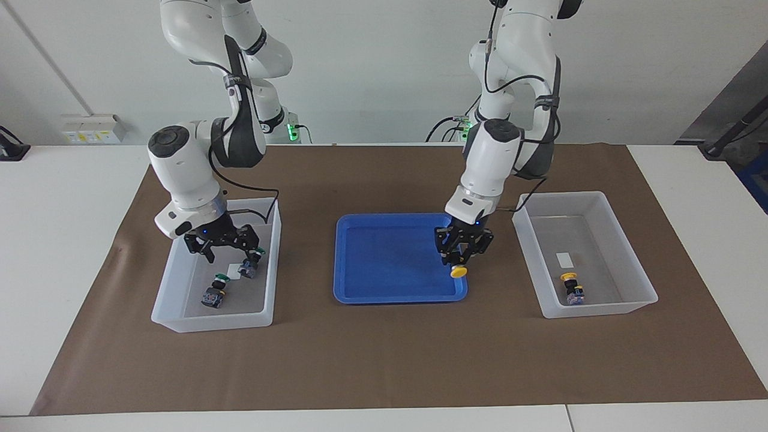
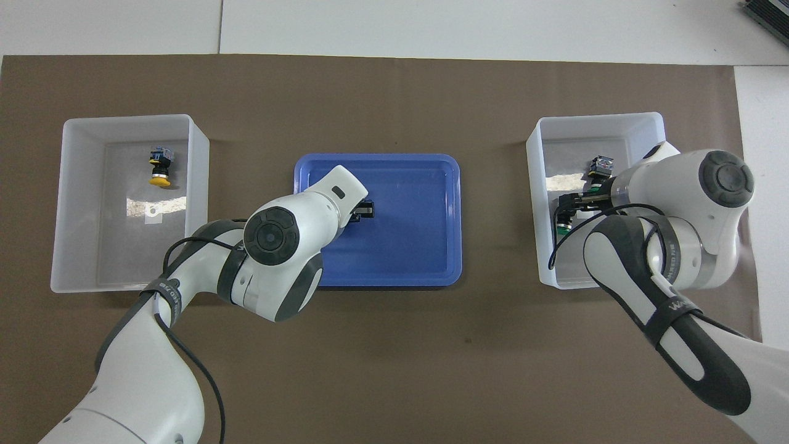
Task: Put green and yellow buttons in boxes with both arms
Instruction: 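Carry the yellow button to its box while the right gripper releases green, then lower the yellow button into the box and open the left gripper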
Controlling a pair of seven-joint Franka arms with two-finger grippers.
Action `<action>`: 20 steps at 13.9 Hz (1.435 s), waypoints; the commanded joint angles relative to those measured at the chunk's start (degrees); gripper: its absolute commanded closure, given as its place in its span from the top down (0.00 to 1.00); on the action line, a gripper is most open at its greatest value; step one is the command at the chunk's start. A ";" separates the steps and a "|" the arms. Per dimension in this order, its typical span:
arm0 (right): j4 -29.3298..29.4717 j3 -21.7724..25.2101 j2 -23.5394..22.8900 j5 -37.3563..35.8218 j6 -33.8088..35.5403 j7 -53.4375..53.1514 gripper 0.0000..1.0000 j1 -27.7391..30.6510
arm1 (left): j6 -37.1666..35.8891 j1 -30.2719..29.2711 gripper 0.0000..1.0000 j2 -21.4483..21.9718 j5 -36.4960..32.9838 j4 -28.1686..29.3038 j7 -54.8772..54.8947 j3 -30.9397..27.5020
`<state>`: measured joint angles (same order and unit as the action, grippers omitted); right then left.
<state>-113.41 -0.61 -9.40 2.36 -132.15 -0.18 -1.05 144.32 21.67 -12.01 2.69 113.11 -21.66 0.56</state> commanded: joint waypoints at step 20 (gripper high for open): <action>26.75 -0.45 9.66 -3.86 43.82 -3.43 1.00 4.83 | 4.91 -25.54 0.00 -1.78 0.65 1.50 31.59 0.32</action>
<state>-87.74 -0.54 1.09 -0.40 -89.21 -2.97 3.94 146.89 -2.85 -12.97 2.69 114.28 8.58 0.38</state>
